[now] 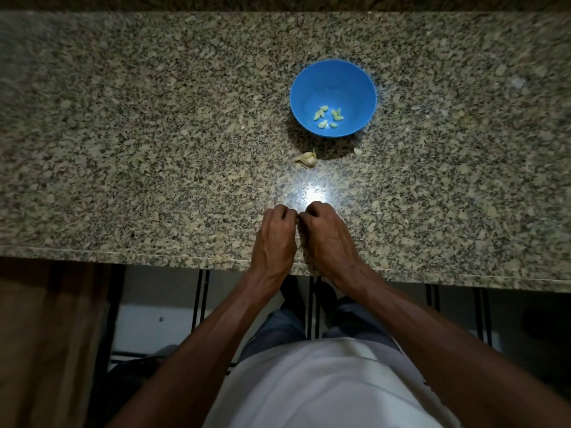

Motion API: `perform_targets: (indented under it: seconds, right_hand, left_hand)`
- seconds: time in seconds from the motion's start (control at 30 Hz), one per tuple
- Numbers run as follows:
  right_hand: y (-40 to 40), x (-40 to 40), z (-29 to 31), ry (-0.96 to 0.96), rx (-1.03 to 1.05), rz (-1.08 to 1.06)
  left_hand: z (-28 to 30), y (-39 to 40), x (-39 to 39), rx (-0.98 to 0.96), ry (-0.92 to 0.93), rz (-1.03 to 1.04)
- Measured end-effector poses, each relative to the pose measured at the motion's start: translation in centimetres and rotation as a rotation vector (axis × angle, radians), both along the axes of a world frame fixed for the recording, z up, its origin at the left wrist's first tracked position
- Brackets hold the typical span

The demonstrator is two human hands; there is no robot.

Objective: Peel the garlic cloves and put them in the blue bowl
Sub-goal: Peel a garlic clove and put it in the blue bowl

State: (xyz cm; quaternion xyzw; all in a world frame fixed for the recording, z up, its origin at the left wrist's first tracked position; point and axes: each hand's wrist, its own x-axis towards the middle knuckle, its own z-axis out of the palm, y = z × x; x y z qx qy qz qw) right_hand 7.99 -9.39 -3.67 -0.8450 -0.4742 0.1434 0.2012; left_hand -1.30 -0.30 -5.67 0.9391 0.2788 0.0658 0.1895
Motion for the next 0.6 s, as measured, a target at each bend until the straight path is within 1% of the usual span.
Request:
perform_targets:
  seconds: [0.1, 0.13, 0.17, 0.2, 0.27, 0.3, 0.33, 0.37, 0.43, 0.5, 0.6]
  right_hand:
    - [-0.2, 0.6, -0.3, -0.012, 0.044, 0.023]
    - [-0.2, 0.8, 0.1, 0.037, 0.074, -0.002]
    - [-0.2, 1.2, 0.7, 0.135, 0.112, -0.066]
    - [-0.1, 1.7, 1.3, 0.292, 0.153, -0.165]
    - [0.4, 2.9, 2.0, 0.656, 0.191, -0.351]
    - [0.6, 3.3, 2.3, 0.817, 0.175, -0.391]
    - [1.0, 3.6, 2.4, 0.934, 0.166, -0.372]
    - [1.7, 3.7, 2.7, 1.011, 0.162, -0.321]
    - [3.2, 2.8, 3.5, 1.145, 0.184, -0.249]
    - [5.1, 0.8, 4.0, 1.255, 0.178, -0.186]
    - [8.5, -4.1, 4.4, 1.286, 0.114, -0.010]
  left_hand:
    - [0.0, -0.3, 0.3, 0.057, 0.008, 0.002]
    - [0.1, -0.5, 0.4, 0.054, 0.017, 0.023]
    - [0.4, -0.6, 0.6, 0.028, 0.005, 0.059]
    - [0.5, -0.7, 0.7, -0.030, -0.021, 0.126]
    - [1.2, -0.4, 0.9, -0.238, -0.109, 0.349]
    - [1.6, -0.1, 0.9, -0.377, -0.145, 0.489]
    - [2.3, 0.3, 0.7, -0.523, -0.190, 0.614]
    - [3.0, 0.7, 0.2, -0.648, -0.256, 0.707]
    - [4.1, 1.5, -1.7, -0.817, -0.429, 0.830]
    - [5.1, 2.2, -4.6, -0.931, -0.600, 0.926]
    - [5.9, 3.4, -10.6, -0.994, -0.817, 1.086]
